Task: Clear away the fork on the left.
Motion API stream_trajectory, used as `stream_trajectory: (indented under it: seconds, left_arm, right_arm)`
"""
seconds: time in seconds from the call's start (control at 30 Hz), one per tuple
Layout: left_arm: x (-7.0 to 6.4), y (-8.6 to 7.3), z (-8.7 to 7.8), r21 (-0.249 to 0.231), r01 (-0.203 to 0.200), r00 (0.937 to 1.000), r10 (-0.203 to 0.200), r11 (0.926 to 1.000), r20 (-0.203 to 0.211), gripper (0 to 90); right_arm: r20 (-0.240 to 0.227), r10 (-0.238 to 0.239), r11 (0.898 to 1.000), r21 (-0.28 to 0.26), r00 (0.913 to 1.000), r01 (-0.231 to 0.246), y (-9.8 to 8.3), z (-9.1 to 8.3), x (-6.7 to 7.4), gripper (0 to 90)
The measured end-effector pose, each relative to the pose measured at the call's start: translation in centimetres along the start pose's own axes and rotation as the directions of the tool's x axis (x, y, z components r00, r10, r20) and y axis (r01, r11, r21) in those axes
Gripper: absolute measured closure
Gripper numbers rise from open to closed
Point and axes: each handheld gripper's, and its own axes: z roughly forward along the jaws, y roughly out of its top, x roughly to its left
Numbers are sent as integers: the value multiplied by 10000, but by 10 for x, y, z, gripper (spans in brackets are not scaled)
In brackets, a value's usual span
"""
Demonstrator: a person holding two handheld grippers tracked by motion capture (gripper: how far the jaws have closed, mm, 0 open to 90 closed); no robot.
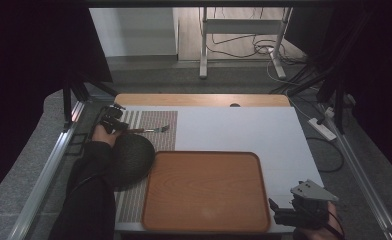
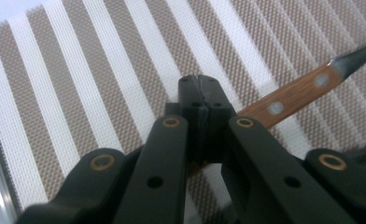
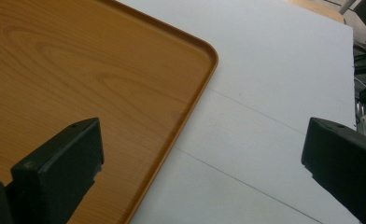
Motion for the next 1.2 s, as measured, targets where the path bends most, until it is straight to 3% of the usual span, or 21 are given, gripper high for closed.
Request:
stream_trajectory:
  seconds: [0.2,0.3,0.47,0.53,0.63,0.7,0.9,1.0,1.2]
  left_arm:
    - [-4,-4,-8,772,-826,9946,773,9936,688,887]
    - [-4,-5,-10,975,-884,9952,837,9913,507,888]
    - [1,-6,-10,804,-697,9948,633,9943,793,878]
    - [3,-5,-11,591,-464,9968,423,9972,686,825]
    - [3,1,-16,-123,-94,9969,103,9999,779,648]
    - [0,6,-18,-450,-169,9949,213,9988,983,532]
    - [-20,22,-7,-212,-478,9936,497,9986,1017,89]
    - [-27,26,0,40,-777,9901,767,9970,1172,0]
    - [-35,30,15,777,-1324,9831,1209,9881,1378,17]
  right_arm:
    - [21,-120,9999,1,9999,120,0,0,1,0]
    - [37,-179,9998,37,9998,178,0,0,2,0]
    - [36,-251,9997,56,9997,251,0,0,2,0]
    - [25,-246,9997,46,9997,246,0,0,2,0]
    - [25,-266,9996,40,9996,266,0,0,3,0]
    - [26,-286,9996,59,9996,285,0,0,3,0]
    - [29,-303,9995,64,9995,303,0,0,3,0]
    - [22,-322,9995,65,9995,322,0,0,3,0]
    - [18,-331,9994,59,9994,331,0,0,3,0]
